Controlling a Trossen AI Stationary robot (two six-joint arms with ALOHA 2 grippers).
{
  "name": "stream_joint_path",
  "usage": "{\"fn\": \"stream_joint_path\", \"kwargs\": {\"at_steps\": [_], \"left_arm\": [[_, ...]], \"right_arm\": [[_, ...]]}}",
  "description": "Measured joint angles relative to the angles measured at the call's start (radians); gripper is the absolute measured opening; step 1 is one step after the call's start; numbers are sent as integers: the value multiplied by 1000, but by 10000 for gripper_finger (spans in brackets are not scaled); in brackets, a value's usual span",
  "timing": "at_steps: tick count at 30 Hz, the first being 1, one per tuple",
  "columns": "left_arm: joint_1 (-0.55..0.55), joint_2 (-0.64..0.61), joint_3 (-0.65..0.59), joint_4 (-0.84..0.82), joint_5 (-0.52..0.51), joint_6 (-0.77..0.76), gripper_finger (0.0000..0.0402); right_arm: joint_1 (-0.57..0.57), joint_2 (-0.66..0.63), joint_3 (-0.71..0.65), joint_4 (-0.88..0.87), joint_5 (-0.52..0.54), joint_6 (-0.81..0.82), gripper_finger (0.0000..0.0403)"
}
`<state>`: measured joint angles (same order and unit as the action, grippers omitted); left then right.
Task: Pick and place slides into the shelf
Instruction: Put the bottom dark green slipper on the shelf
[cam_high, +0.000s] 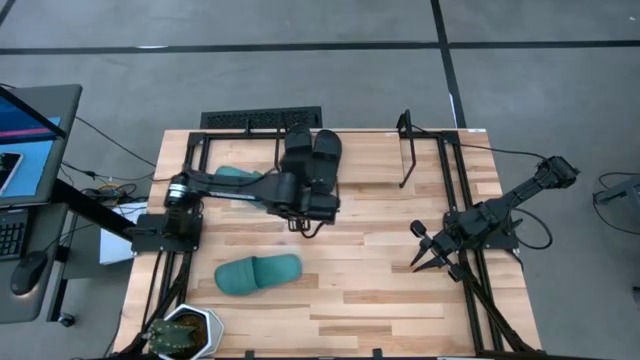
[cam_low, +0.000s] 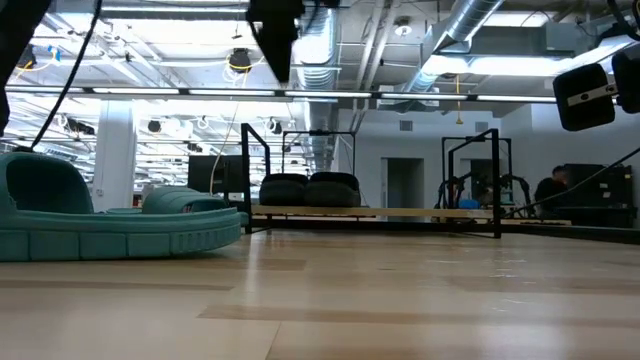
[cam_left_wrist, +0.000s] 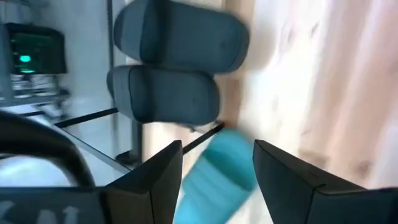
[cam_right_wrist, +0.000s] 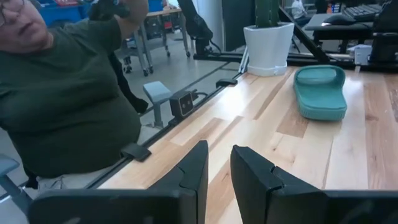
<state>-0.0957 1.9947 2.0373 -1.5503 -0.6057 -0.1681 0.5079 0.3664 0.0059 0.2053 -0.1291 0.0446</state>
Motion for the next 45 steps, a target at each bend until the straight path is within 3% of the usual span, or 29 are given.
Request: {"fn": "stream_joint_path", "kwargs": {"at_steps": [7, 14, 18, 28, 36, 41, 45], "left_arm": [[-54, -104, -70, 3, -68, -233, 185], [-128, -182, -223, 5, -169, -503, 185], [-165, -202, -327, 21, -156, -599, 185], [-236, -210, -525, 42, 84, -632, 185], [-298, -210, -555, 68, 392, -630, 185], [-328, -210, -555, 88, 607, -757, 185], [-356, -210, -555, 50, 681, -877, 185]], "right_arm": [[0, 0, 0, 17, 1, 27, 59], [0, 0, 0, 17, 4, 27, 59], [0, 0, 0, 17, 5, 27, 59], [0, 0, 0, 18, 40, 25, 59], [0, 0, 0, 18, 85, 25, 59], [0, 0, 0, 18, 85, 25, 59], [0, 0, 0, 18, 85, 24, 59]]}}
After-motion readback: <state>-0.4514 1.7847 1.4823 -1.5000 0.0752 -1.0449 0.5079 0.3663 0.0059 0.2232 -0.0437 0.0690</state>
